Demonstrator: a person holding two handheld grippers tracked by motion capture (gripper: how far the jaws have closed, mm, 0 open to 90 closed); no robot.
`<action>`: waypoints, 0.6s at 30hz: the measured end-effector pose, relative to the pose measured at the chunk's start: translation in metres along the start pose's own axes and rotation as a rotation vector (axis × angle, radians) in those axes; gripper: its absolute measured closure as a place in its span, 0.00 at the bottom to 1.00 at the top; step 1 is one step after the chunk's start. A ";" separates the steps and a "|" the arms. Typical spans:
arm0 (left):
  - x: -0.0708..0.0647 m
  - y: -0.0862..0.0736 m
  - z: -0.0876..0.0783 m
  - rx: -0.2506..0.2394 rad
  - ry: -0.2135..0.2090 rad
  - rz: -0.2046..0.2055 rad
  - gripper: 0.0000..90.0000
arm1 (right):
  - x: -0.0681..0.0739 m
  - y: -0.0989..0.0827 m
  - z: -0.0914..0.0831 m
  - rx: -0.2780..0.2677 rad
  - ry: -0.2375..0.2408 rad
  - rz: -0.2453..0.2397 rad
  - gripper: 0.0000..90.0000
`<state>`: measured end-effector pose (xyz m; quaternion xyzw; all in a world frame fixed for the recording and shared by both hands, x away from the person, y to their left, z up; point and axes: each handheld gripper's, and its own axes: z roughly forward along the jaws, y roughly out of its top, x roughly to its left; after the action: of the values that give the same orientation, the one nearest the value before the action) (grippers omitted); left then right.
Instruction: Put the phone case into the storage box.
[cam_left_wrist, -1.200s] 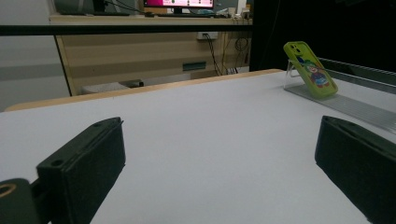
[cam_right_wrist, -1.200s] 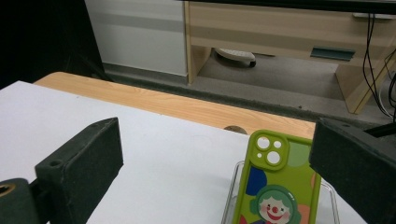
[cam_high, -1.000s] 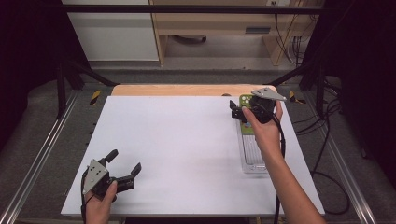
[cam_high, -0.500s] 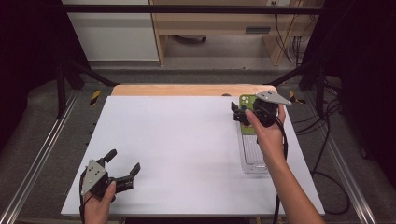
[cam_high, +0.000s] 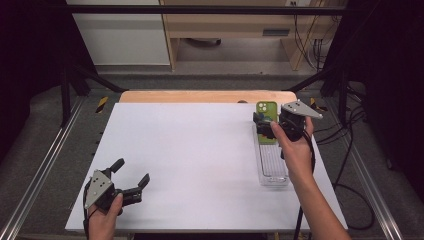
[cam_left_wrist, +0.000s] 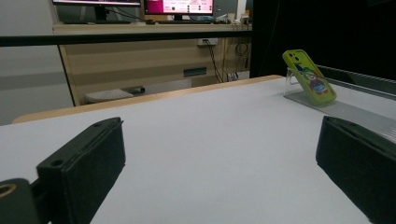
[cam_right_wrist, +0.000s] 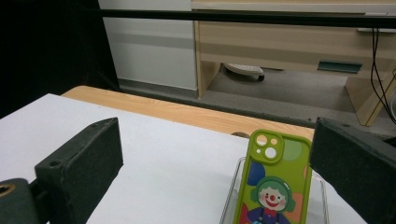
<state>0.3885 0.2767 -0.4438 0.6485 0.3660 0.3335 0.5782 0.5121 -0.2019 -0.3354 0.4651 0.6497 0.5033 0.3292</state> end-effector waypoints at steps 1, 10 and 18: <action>0.001 0.000 0.000 0.003 0.003 0.002 0.01 | -0.001 0.000 -0.001 -0.002 0.000 0.001 0.04; 0.011 -0.007 -0.013 0.012 0.024 -0.008 0.01 | -0.006 0.002 -0.016 -0.024 0.006 0.004 0.04; 0.015 -0.010 -0.018 0.011 0.037 -0.010 0.01 | -0.012 0.000 -0.026 -0.033 0.001 0.012 0.04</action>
<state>0.3796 0.2994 -0.4519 0.6434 0.3817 0.3405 0.5696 0.4933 -0.2221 -0.3286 0.4632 0.6387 0.5160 0.3335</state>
